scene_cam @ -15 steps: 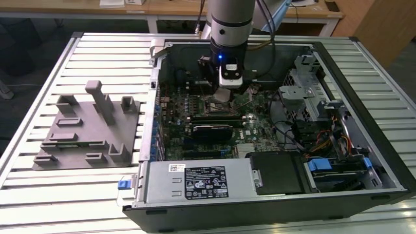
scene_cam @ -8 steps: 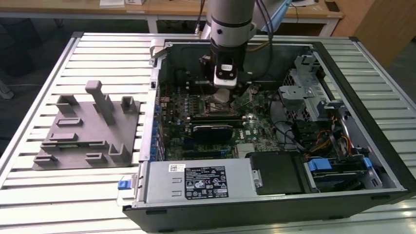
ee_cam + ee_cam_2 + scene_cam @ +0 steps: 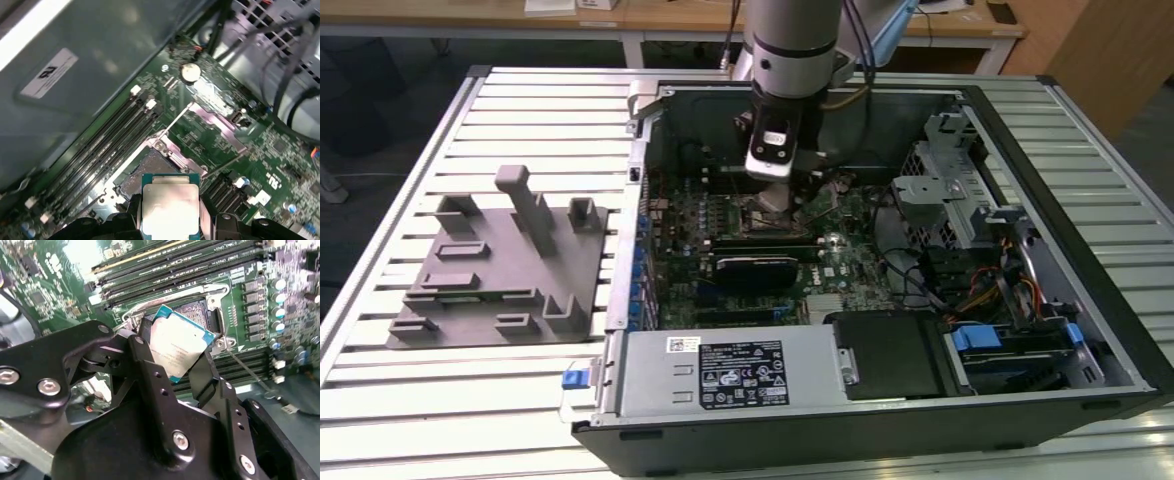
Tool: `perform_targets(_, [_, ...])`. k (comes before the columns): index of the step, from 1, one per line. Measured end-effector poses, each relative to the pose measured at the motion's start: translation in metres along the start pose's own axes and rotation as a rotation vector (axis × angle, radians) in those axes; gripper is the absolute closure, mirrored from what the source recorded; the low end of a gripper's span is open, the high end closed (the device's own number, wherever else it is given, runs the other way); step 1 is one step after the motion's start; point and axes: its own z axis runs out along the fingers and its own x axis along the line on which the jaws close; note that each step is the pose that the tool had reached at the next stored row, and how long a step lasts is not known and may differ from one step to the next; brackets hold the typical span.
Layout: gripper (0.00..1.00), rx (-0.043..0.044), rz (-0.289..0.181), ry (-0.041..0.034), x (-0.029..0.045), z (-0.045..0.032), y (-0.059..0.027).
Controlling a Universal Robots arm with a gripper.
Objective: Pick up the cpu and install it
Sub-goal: 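Place the cpu into insertion slot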
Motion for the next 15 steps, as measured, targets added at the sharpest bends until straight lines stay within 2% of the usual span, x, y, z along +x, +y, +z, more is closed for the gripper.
perform_targets(15, [0.46,0.0027,0.272,-0.0162,0.0,0.0043,-0.0002])
